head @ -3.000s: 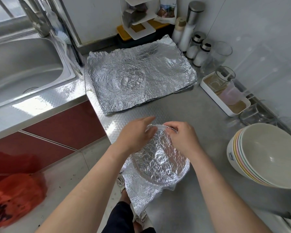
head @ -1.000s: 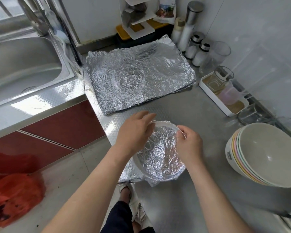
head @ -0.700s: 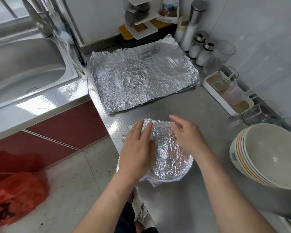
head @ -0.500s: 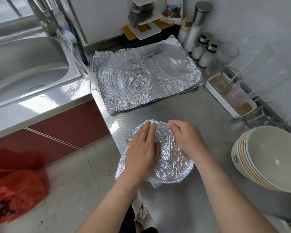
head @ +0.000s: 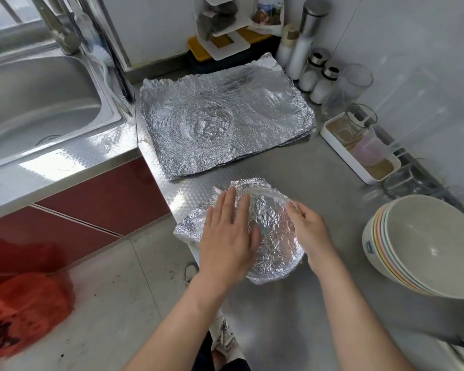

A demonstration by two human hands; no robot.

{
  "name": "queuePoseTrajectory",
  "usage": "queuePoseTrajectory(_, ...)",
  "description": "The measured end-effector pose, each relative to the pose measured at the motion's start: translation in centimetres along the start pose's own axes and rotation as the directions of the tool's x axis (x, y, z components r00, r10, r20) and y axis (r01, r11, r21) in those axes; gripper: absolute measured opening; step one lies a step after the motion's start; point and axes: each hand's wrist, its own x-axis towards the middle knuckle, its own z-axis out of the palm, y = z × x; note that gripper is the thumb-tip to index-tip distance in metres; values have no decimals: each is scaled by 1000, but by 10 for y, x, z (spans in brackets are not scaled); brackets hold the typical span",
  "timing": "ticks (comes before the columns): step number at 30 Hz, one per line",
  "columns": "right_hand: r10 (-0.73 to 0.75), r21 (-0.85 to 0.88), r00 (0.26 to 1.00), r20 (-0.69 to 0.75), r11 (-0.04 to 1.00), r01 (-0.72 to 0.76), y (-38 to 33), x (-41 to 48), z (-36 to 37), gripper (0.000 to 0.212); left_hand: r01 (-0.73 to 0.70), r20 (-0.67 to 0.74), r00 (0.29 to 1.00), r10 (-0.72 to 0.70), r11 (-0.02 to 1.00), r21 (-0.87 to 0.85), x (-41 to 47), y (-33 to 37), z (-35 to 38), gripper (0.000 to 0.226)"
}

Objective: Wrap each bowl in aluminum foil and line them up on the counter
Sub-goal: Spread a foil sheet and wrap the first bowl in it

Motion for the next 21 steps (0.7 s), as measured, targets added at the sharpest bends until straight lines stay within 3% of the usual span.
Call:
queuePoseTrajectory(3, -55, -34, 998, 24, 998, 56, 4, 0, 5, 20, 25, -4, 1000, -25, 1000, 19, -3, 0, 8, 62)
queuePoseTrajectory(9, -80, -155, 994, -79, 986, 67, 18, 3, 8, 39, -67, 33, 997, 65, 996, 65, 8, -10, 10, 59)
queuePoseTrajectory(12, -84, -176, 994, -63, 982, 72, 19, -1, 9, 33, -119, 57, 992, 116, 991, 61, 19, -19, 5, 58)
queuePoseTrajectory(15, -133, -254, 988, -80, 961, 109, 12, 3, 0, 50, -98, 20, 995, 97, 993, 65, 16, -18, 0, 56)
queuePoseTrajectory(21, -175, -351, 982, 76, 917, 191, -16, 17, -1, 33, -15, -23, 1000, 15, 1000, 2, 1, -9, 9, 57)
